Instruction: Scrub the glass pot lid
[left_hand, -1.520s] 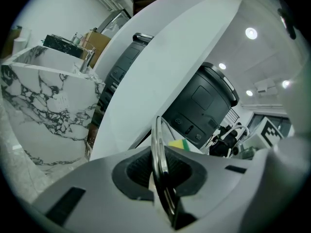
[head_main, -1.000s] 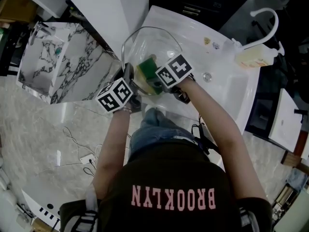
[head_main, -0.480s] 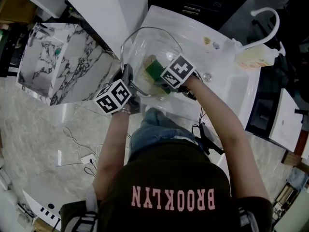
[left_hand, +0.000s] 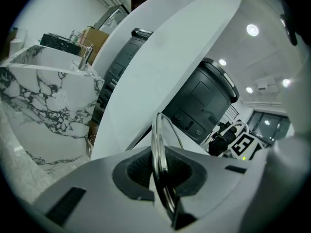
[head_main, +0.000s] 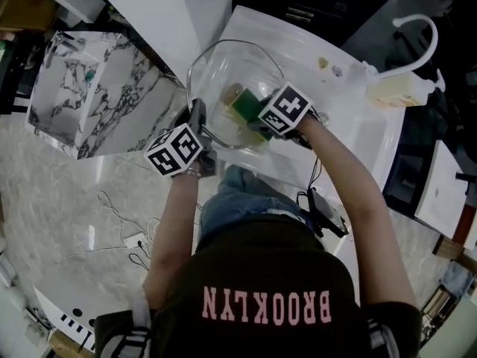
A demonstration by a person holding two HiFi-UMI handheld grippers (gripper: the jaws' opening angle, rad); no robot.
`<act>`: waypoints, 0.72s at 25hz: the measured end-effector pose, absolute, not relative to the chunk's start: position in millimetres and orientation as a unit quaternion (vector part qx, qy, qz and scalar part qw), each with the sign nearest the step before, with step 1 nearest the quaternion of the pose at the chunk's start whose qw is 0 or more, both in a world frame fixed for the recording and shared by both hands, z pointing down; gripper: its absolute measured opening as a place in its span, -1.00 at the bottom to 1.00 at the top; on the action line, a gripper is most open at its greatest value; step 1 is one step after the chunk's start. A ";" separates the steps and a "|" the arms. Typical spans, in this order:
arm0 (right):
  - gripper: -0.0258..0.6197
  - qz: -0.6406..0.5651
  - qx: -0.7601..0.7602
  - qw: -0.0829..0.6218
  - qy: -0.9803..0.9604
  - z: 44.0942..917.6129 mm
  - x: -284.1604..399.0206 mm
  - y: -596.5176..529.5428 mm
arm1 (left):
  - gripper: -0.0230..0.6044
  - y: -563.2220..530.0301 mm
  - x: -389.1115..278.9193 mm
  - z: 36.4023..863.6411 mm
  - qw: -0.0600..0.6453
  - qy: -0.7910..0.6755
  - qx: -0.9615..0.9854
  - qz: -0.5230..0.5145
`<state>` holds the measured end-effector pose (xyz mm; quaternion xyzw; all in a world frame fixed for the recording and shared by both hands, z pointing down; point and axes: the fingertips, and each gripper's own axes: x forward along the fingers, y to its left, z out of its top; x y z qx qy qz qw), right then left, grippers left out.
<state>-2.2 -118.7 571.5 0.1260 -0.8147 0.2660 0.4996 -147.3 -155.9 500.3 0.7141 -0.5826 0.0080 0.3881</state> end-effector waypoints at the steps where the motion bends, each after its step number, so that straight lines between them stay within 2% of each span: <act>1: -0.05 0.258 0.128 0.503 -0.815 571.9 0.1 -121.1 | -0.82 -155.7 -146.9 500.7 0.390 -0.582 0.714 0.009; 13: -0.05 0.192 0.142 0.513 -0.824 580.0 23.8 -155.8 | -0.82 -156.7 -144.8 504.1 0.398 -0.572 0.716 0.033; 18: -0.04 0.203 0.188 0.476 -0.835 576.3 35.4 -181.9 | -0.81 -157.2 -142.9 505.4 0.400 -0.568 0.718 0.043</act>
